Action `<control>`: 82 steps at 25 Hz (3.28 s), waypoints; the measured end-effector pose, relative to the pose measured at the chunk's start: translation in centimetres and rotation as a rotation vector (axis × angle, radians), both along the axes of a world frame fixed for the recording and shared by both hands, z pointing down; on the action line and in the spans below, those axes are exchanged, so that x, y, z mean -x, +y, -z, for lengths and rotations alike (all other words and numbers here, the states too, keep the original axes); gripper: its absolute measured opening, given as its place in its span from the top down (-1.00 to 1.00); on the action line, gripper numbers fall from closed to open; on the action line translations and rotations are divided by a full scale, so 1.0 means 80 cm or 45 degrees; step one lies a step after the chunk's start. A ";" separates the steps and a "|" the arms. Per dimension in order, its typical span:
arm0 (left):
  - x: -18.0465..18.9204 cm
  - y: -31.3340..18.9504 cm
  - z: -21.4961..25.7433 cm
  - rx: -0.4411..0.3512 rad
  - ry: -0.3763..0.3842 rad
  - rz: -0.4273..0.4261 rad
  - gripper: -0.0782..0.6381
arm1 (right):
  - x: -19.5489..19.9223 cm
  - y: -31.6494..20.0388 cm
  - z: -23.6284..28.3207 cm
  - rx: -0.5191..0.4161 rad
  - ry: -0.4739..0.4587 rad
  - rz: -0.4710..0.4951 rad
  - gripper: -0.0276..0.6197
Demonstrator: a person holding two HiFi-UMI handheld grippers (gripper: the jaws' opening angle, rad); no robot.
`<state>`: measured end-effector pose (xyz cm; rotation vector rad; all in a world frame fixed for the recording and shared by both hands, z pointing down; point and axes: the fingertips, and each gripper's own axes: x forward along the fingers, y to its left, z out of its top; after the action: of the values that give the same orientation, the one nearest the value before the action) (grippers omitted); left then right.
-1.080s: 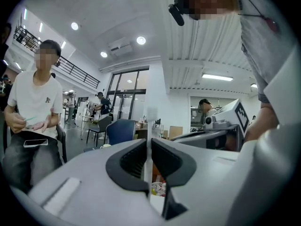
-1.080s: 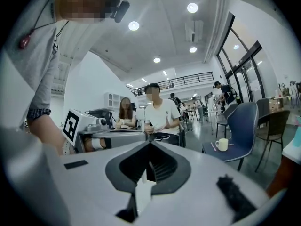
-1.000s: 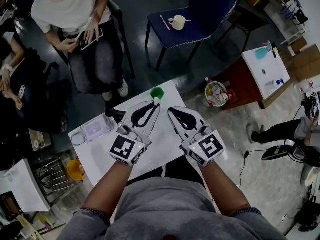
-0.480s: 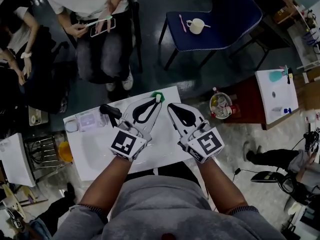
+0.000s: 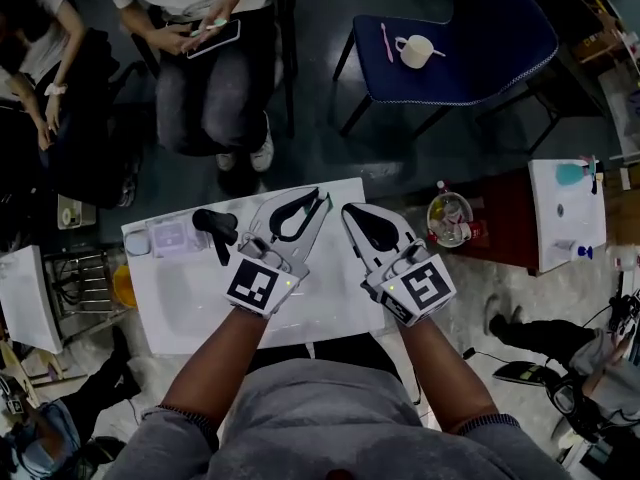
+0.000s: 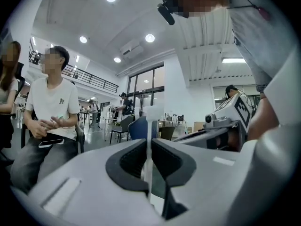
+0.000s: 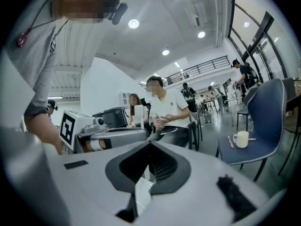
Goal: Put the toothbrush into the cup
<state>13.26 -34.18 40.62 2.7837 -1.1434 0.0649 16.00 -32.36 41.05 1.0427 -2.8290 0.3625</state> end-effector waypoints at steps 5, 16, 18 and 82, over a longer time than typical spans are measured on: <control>0.001 -0.010 -0.024 0.002 0.000 0.013 0.67 | -0.001 -0.013 -0.021 0.020 0.010 0.006 0.87; -0.008 -0.022 -0.070 0.042 -0.021 -0.009 0.67 | -0.007 -0.026 -0.053 0.068 0.005 -0.006 0.87; -0.011 -0.025 -0.076 0.040 -0.023 -0.011 0.67 | -0.008 -0.026 -0.059 0.082 0.004 -0.009 0.87; -0.010 -0.034 -0.197 0.196 -0.144 -0.040 0.37 | -0.008 -0.038 -0.135 0.176 0.004 -0.043 0.87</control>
<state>14.05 -36.88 56.39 2.6917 -1.0693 0.3034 16.65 -35.36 51.81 1.0620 -2.7405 0.5507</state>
